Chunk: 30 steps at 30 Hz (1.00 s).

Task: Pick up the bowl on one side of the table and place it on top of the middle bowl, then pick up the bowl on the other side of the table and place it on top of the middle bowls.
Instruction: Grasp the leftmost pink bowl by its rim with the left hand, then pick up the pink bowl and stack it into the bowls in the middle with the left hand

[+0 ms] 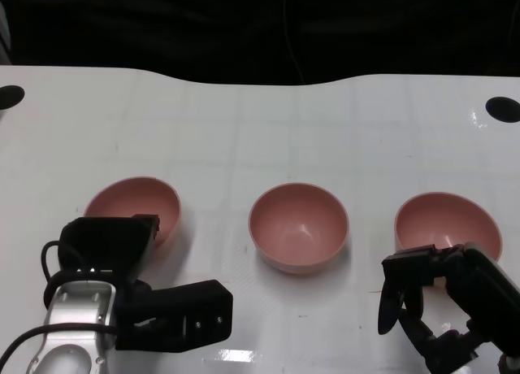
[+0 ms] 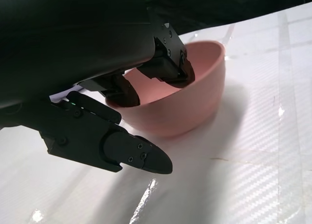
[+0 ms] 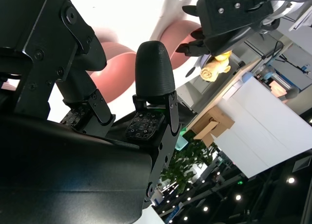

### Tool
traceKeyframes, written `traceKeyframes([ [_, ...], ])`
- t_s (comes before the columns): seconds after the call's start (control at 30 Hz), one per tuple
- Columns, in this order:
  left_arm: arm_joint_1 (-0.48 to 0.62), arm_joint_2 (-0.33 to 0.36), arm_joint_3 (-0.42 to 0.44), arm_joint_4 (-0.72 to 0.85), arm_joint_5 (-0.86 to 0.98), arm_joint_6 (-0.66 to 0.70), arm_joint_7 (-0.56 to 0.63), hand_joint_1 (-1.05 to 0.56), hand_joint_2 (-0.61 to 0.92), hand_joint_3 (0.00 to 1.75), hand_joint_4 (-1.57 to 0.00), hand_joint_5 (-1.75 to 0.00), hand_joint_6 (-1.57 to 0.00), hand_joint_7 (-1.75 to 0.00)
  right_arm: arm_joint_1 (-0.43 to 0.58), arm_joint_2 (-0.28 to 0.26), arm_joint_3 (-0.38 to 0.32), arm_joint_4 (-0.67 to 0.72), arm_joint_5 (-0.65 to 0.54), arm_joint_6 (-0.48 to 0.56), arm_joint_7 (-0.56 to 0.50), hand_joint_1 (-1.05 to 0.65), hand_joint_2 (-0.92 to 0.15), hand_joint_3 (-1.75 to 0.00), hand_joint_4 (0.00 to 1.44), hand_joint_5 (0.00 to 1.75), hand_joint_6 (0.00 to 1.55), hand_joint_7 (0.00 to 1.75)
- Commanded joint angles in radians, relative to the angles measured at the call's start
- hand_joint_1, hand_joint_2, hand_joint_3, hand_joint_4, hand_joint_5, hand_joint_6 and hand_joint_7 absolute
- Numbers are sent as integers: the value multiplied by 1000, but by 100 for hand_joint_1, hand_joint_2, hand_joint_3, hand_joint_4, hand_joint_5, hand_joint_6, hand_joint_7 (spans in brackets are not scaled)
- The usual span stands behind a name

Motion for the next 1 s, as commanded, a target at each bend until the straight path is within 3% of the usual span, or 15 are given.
traceKeyframes([
  [0.03, -53, 27, -14, 139, -46, -49, 98, -46, 92, 11, -82, -33, -65, -9, 8, -4, -1, -10, 4, -1, -3, 25, -2, -173, 98, 172, 95, 129],
  [0.1, -70, 39, -23, 190, -73, -95, 160, -42, 92, 13, -90, -39, -76, -12, 9, -4, -1, -10, 5, -2, -4, 25, -2, -173, 98, 172, 95, 130],
  [0.13, -76, 51, -31, 218, -85, -137, 213, -39, 92, 15, -91, -54, -88, -12, 8, -3, -1, -9, 4, -1, -5, 24, -2, -173, 98, 172, 94, 130],
  [0.17, -82, 64, -38, 244, -98, -180, 274, -36, 92, 16, -85, -94, -103, -17, 8, -3, -2, -11, 1, 1, -6, 24, -2, -174, 98, 172, 94, 130],
  [0.2, -87, 72, -43, 265, -107, -212, 319, -34, 92, 15, -77, -138, -106, -41, 9, -4, -2, -12, -1, 3, -7, 23, -2, -173, 98, 172, 94, 130],
  [0.27, -94, 81, -50, 294, -128, -253, 384, -33, 92, 15, -72, -161, -97, -73, 8, -4, -2, -13, -1, 5, -6, 23, -3, -173, 98, 172, 94, 130],
  [0.3, -97, 84, -52, 305, -137, -269, 409, -35, 92, 17, -76, -169, -85, -109, 7, -5, -2, -12, 1, 5, -5, 23, -3, -173, 98, 171, 94, 130],
  [0.37, -103, 88, -57, 322, -151, -288, 442, -37, 92, 19, -78, -173, -75, -133, 6, -5, -1, -11, 3, 5, -3, 23, -3, -173, 98, 171, 94, 130],
  [0.53, -101, 102, -62, 302, -194, -325, 451, -33, 92, 21, -73, -175, -72, -136, 5, -5, -1, -4, 2, -7, -7, 24, -4, -172, 98, 172, 94, 130],
  [0.63, -90, 115, -59, 247, -198, -346, 489, -26, 88, 18, -79, -175, -70, -156, 8, -6, -3, -5, 1, -6, -7, 24, -3, -171, 97, 172, 93, 130],
  [0.73, -85, 127, -59, 177, -192, -356, 501, -24, 87, 18, -79, -175, -69, -157, 10, -7, -3, -9, 0, -2, -7, 24, -4, -171, 97, 173, 93, 131],
  [0.77, -86, 130, -57, 147, -191, -371, 522, -21, 84, 19, -82, -175, -76, -146, 10, -7, -2, -9, 1, 0, -5, 24, -4, -171, 96, 173, 93, 131],
  [0.87, -85, 132, -49, 72, -208, -399, 525, -20, 62, 62, -85, -175, -84, -129, 7, -7, -1, -3, 2, -5, -5, 24, -4, -171, 97, 172, 93, 131],
  [0.93, -88, 129, -46, 30, -226, -429, 519, -20, 58, 69, -85, -175, -84, -132, 6, -7, -1, -1, 0, -6, -6, 24, -4, -171, 97, 172, 93, 130],
  [1.0, -90, 128, -45, 15, -232, -447, 523, -20, 58, 72, -85, -175, -78, -149, 6, -6, -1, 0, -1, -6, -7, 24, -5, -171, 97, 172, 93, 130],
])
